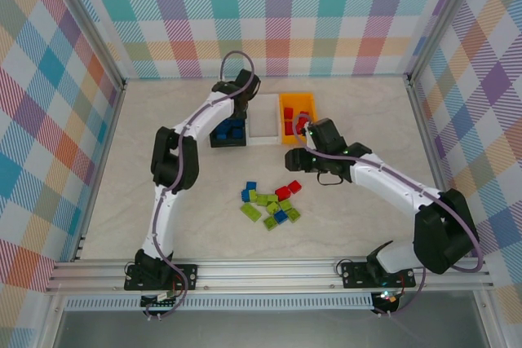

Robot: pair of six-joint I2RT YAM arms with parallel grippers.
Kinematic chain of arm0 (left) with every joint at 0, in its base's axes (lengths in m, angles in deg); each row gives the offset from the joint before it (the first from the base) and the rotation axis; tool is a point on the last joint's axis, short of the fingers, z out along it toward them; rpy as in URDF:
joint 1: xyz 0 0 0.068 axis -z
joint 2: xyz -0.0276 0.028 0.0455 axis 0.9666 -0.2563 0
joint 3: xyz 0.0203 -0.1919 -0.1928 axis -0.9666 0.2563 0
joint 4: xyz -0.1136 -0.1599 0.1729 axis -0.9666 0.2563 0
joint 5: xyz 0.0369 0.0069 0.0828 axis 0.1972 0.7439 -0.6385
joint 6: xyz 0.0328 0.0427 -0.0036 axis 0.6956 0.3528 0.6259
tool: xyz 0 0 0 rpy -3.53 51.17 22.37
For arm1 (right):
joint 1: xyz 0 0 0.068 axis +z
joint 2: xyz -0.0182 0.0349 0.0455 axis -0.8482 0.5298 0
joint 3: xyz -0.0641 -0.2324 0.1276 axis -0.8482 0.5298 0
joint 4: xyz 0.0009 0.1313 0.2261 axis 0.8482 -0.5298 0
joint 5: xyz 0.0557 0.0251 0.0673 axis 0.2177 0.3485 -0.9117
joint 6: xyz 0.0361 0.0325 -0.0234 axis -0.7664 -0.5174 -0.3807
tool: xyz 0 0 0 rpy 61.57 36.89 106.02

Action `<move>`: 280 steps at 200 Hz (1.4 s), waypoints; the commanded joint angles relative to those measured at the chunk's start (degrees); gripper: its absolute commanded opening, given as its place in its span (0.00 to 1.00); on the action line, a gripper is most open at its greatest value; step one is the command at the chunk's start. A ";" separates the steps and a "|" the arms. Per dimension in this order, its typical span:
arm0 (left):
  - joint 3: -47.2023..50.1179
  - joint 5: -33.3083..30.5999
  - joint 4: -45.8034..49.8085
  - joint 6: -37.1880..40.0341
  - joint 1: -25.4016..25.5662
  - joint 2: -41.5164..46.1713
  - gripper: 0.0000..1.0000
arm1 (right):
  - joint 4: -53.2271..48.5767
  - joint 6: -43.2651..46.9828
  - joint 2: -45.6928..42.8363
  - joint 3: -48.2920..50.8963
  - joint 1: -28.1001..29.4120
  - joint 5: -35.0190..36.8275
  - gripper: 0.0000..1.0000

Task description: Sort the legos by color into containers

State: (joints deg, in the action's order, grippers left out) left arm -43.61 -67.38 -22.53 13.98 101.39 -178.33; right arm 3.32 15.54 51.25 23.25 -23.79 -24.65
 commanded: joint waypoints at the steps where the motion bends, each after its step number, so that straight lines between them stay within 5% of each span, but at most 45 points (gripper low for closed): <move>1: 3.09 0.88 -3.16 0.26 1.91 10.61 0.86 | -3.61 1.36 -0.97 1.15 2.98 -2.32 0.61; 22: 12.50 2.84 -9.15 -0.48 4.73 20.10 1.00 | -5.43 0.43 -2.54 4.01 5.63 -1.31 0.62; 75: 42.11 3.67 -18.66 -4.94 14.21 42.14 1.00 | -11.41 -3.44 -6.33 12.87 11.96 3.09 0.58; 119: 57.71 6.01 -18.69 -10.29 14.93 53.47 1.00 | -10.65 -3.38 -1.10 13.86 17.55 5.82 0.61; 242: 69.82 6.71 -12.58 -13.75 15.07 66.04 1.00 | -3.36 0.90 9.05 8.84 18.42 8.02 0.54; 280: 70.14 7.45 -13.19 -13.73 15.03 65.63 1.00 | -4.41 1.77 8.27 8.27 18.52 10.92 0.60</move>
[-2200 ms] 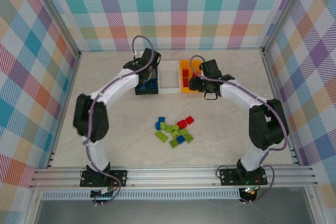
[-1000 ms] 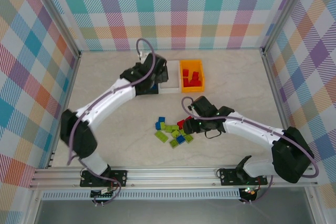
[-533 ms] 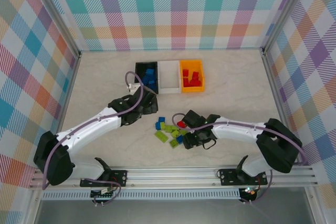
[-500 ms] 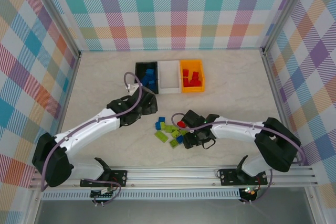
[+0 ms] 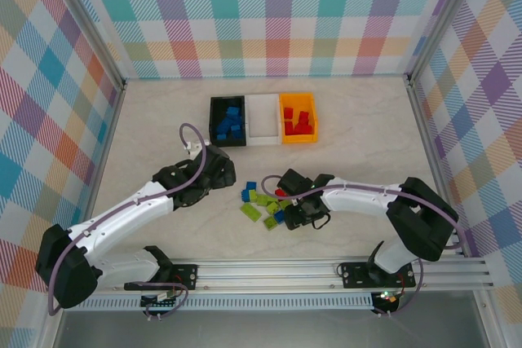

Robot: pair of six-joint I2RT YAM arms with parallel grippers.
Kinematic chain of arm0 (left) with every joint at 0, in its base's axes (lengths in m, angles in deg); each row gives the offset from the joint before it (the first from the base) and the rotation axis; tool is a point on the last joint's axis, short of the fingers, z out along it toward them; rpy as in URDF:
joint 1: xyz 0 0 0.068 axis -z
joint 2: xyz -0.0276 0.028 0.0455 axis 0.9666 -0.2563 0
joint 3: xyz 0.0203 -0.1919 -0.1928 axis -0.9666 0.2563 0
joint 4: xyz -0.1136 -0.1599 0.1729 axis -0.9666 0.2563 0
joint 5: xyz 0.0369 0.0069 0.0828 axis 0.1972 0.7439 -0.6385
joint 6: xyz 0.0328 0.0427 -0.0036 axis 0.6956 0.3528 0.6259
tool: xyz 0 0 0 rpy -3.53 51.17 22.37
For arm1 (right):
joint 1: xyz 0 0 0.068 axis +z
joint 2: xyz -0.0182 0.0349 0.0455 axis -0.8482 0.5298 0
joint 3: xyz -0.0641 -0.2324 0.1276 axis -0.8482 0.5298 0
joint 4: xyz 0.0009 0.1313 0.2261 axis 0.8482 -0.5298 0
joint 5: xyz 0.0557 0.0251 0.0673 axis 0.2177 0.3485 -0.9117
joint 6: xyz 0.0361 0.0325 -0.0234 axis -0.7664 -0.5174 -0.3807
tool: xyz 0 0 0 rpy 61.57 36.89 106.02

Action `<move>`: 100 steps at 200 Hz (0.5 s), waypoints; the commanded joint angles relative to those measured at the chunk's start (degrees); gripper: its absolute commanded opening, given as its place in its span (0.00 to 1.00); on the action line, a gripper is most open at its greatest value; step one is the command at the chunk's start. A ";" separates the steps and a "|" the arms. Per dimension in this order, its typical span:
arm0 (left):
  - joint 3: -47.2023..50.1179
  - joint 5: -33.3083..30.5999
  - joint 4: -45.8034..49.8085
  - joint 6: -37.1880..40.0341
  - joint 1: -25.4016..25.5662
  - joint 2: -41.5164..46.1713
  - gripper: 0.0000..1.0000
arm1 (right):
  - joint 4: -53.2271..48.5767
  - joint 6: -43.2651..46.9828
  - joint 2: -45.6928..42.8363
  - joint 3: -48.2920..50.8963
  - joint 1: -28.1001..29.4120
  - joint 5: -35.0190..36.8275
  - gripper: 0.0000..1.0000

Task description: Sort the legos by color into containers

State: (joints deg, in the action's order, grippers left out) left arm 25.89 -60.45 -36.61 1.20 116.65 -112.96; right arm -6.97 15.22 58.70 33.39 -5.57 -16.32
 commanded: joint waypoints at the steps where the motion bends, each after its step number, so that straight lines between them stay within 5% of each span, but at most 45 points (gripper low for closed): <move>1: 0.61 0.52 0.89 -0.94 -0.20 0.24 1.00 | 5.82 2.10 0.76 -1.90 0.29 2.68 0.60; 100: 0.70 0.36 1.40 -1.22 -0.19 0.19 1.00 | 4.98 4.53 2.12 -3.26 0.38 4.47 0.53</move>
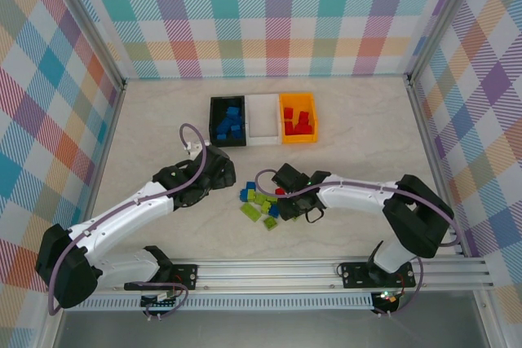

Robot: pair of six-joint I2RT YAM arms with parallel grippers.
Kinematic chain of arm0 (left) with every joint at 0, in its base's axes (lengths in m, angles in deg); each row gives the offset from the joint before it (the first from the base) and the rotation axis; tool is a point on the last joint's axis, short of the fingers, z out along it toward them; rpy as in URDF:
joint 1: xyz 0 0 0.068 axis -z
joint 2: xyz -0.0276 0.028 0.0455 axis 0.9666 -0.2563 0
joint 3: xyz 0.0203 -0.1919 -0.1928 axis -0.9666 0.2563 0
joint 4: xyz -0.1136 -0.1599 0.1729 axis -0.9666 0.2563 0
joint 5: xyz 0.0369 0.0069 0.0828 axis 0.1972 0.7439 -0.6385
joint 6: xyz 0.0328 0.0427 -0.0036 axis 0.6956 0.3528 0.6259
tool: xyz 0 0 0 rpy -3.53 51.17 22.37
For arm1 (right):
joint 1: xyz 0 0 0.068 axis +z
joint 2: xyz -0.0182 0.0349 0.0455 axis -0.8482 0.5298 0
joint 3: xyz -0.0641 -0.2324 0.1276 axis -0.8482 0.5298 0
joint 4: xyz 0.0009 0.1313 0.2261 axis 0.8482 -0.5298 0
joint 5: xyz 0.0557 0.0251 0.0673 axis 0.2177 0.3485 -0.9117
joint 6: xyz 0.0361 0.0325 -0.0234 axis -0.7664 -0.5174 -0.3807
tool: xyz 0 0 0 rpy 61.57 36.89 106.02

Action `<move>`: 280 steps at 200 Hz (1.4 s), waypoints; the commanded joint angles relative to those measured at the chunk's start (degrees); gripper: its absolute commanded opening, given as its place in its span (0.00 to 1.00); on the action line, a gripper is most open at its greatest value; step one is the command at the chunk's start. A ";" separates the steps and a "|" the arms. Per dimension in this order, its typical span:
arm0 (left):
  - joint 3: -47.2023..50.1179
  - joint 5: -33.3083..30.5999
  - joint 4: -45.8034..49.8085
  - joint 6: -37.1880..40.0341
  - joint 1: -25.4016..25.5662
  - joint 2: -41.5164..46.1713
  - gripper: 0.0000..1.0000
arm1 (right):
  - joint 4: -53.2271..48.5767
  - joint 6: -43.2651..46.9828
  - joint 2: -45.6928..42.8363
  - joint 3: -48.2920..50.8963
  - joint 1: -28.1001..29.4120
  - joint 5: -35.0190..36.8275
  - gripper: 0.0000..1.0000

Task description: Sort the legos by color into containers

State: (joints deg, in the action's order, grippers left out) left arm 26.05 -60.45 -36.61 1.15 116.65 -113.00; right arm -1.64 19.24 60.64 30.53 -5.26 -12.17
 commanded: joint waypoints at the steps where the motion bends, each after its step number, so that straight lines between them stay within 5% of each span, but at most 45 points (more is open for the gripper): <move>1: 0.58 0.35 1.45 -1.21 -0.19 0.24 1.00 | -0.41 0.44 0.18 -0.39 0.07 0.30 0.53; 57: 0.56 -0.14 1.75 -1.07 -0.26 0.57 1.00 | -2.05 -0.69 0.33 2.42 0.63 -0.21 0.50; 109: 0.73 -0.19 2.02 -1.14 -0.24 0.52 1.00 | -2.17 -1.13 -2.46 2.67 1.73 0.97 0.37; 168: 3.15 0.47 1.03 -1.32 -0.19 2.53 1.00 | -5.27 4.27 -9.87 -11.81 -3.03 1.49 0.33; 222: 7.45 1.97 -0.52 -2.51 -0.20 6.76 1.00 | 0.81 4.76 12.92 -37.93 -14.10 -0.95 0.33; 280: 11.64 7.45 -4.12 -2.94 -0.19 6.37 1.00 | -2.86 3.62 36.24 -61.34 -17.66 -0.85 0.34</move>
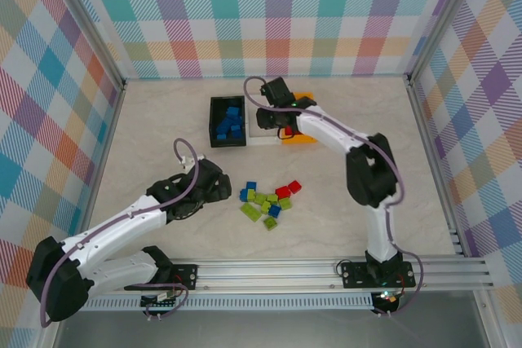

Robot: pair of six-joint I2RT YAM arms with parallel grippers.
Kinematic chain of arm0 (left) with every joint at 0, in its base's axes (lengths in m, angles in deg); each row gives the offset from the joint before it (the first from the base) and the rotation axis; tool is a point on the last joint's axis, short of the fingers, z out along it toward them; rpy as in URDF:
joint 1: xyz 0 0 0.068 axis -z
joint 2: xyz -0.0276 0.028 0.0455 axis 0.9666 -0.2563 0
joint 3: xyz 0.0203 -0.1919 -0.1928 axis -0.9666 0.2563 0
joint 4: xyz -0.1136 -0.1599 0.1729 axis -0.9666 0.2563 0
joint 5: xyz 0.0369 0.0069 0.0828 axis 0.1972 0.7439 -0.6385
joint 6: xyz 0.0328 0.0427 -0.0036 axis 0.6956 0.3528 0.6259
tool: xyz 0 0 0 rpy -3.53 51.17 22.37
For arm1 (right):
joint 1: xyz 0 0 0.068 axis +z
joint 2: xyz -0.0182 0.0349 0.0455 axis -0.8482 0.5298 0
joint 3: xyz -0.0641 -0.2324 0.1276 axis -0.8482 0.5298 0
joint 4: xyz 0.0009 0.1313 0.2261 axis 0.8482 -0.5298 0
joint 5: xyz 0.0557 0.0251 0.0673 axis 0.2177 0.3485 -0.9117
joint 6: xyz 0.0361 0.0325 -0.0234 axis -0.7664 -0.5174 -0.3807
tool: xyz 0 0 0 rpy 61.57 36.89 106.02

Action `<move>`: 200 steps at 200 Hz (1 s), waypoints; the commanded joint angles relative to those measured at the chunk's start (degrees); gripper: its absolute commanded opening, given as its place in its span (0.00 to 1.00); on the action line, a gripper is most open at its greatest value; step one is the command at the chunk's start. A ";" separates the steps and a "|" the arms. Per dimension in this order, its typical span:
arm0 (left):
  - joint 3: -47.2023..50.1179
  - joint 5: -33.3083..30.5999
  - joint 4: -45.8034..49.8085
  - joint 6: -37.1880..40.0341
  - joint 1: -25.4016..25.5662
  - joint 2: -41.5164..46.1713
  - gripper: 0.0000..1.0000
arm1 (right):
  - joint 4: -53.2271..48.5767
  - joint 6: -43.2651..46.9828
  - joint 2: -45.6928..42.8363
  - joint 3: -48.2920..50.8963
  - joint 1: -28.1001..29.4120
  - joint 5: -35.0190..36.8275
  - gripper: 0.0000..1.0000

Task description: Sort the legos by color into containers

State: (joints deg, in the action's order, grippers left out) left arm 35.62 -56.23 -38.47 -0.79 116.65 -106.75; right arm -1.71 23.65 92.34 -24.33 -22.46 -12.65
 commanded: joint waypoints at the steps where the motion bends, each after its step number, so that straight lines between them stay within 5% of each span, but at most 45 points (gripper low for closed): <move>1: 2.13 3.41 -2.36 -0.98 -0.19 0.05 1.00 | -2.78 -0.89 4.80 -6.63 -0.51 -0.37 0.34; 42: 4.59 7.63 -6.21 -1.01 -0.18 -1.59 1.00 | -4.82 -3.17 11.41 -12.85 -1.70 -2.24 0.43; 60: 4.65 8.98 -7.25 -0.96 0.02 -2.68 1.00 | -3.80 -3.23 10.50 -13.06 -1.71 -3.30 0.54; 89: 3.24 10.06 -7.81 -0.22 0.98 -4.75 0.97 | -3.04 -3.10 5.45 -12.13 -1.58 -4.57 0.58; 142: -1.65 11.94 -8.95 3.39 3.73 -13.44 0.80 | 4.60 -3.68 -13.58 10.27 -0.75 -5.39 0.57; 200: -7.07 14.09 -6.44 5.38 13.66 -26.25 0.89 | 9.31 -5.09 -29.33 33.27 -0.65 -4.02 0.57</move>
State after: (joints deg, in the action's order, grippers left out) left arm 30.31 -42.64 -46.25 3.45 126.50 -129.46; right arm 5.16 19.94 65.65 2.66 -23.42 -17.15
